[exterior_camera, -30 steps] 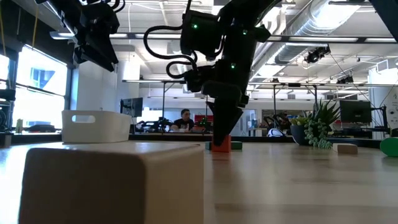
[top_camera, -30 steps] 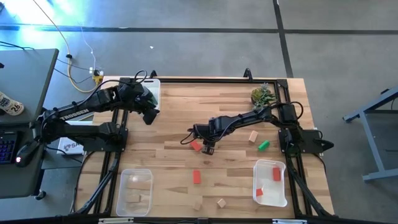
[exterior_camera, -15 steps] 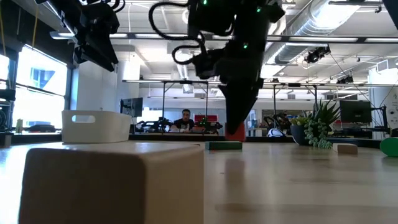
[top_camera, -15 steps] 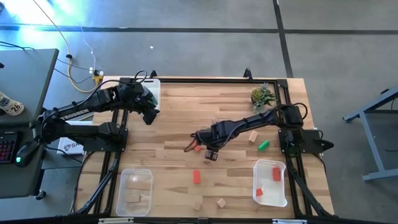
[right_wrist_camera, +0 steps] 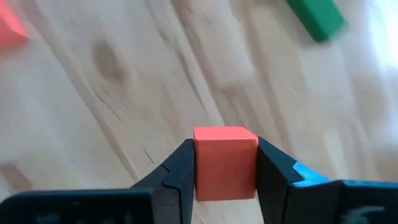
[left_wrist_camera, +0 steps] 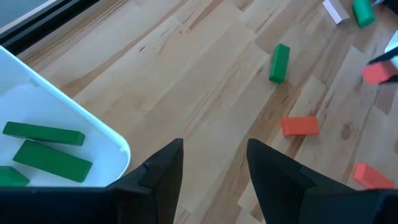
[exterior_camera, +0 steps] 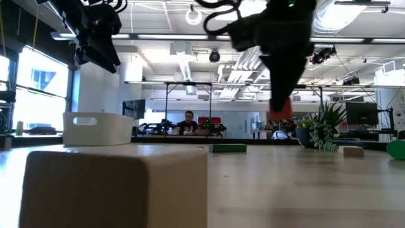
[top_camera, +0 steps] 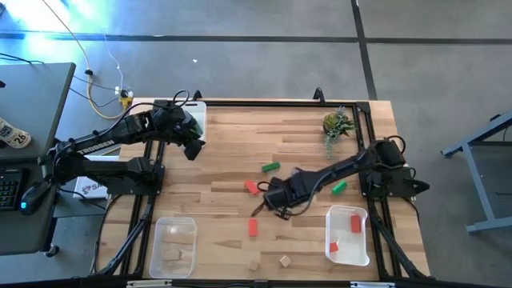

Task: Sort & place blocks by color
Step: Put the orange block into the bottom white bin

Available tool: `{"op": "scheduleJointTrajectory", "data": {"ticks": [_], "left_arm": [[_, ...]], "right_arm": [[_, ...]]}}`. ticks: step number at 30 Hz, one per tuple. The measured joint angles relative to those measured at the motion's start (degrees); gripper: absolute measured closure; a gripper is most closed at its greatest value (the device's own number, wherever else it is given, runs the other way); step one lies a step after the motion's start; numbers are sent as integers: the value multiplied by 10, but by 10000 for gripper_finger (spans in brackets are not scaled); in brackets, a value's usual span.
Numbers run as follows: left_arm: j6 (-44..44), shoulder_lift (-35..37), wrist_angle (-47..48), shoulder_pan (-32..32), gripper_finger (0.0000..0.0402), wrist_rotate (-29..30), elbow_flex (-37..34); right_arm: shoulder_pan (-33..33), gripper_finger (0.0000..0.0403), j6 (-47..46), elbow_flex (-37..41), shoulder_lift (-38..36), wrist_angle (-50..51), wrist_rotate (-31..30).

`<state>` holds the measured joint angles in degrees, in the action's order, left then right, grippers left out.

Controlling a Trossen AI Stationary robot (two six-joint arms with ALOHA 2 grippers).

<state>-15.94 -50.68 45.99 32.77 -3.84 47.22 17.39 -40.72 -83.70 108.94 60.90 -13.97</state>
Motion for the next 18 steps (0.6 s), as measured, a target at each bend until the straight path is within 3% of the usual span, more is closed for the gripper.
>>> {"op": "scheduleJointTrajectory", "data": {"ticks": [4,18], "left_arm": [[14,0,0,0,238,0,0],[12,0,0,0,238,0,0]], "right_arm": [[28,301,-69,0,-15,71,-25],[121,297,-315,0,-45,289,-23]]}}
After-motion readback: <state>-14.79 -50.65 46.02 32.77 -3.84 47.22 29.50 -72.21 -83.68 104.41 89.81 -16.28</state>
